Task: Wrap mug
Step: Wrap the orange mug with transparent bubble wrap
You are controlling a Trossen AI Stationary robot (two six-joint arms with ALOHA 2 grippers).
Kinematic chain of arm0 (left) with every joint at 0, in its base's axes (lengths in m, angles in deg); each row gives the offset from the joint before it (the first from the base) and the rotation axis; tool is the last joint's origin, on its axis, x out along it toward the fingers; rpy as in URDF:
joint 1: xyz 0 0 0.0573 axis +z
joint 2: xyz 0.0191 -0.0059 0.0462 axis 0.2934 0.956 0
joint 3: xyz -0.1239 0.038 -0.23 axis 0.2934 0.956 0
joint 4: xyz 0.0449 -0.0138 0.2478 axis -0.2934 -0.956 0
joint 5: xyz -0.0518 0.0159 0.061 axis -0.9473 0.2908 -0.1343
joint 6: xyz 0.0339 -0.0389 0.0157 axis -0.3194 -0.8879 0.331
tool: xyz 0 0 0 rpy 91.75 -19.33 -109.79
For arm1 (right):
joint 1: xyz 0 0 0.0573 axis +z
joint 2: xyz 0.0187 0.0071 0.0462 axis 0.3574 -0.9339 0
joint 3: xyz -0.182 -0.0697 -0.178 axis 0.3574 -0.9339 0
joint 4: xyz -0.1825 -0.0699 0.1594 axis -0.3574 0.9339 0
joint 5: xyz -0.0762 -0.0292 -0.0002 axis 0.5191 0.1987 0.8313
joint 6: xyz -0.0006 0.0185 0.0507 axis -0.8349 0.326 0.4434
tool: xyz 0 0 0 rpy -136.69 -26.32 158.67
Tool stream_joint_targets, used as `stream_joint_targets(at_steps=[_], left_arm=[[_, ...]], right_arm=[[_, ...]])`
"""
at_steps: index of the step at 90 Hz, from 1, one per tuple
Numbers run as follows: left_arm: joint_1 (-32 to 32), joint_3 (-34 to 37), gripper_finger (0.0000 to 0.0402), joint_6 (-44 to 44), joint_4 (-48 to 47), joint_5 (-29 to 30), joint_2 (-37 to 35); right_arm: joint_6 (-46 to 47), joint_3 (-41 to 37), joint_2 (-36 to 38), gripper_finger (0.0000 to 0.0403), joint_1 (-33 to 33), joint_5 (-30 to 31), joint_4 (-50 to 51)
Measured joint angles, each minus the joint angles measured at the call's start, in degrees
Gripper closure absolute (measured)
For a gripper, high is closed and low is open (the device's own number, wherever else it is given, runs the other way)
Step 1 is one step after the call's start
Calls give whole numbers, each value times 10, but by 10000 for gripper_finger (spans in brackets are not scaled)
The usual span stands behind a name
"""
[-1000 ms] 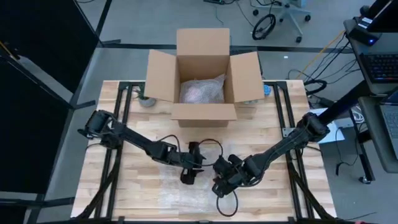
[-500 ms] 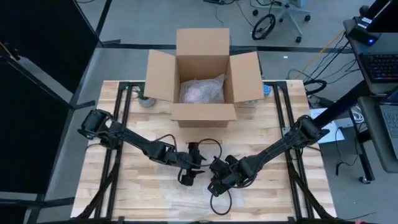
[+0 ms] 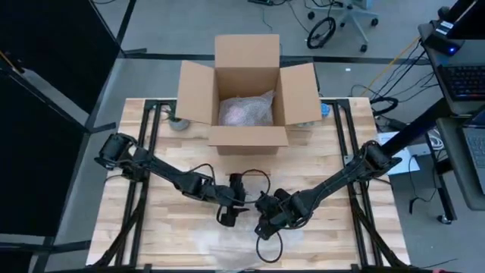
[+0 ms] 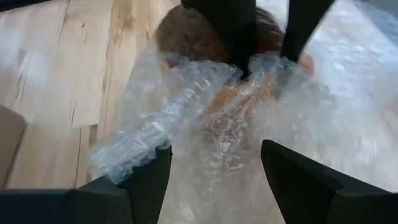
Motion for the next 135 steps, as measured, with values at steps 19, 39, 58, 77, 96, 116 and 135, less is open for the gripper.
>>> stream_joint_targets(at_steps=[19,39,58,77,96,116,135], left_arm=[[0,0,164,0,0,0,0],[0,0,164,-1,0,0,0],[0,0,164,-2,-2,0,0],[-5,-8,164,-2,-55,15,-31],[-27,-16,164,2,-60,48,-102],[-4,-16,164,16,22,66,-68],[32,-15,164,16,84,11,13]], right_arm=[[-13,0,1,382,0,4,6],[-8,-2,3,324,-1,-11,-17],[-24,-5,22,241,-1,-14,-33],[-40,-5,34,210,2,-11,-30],[-54,-4,31,213,2,-6,-29],[-71,-3,32,215,2,-2,-33],[-75,-3,32,215,2,0,-34]])
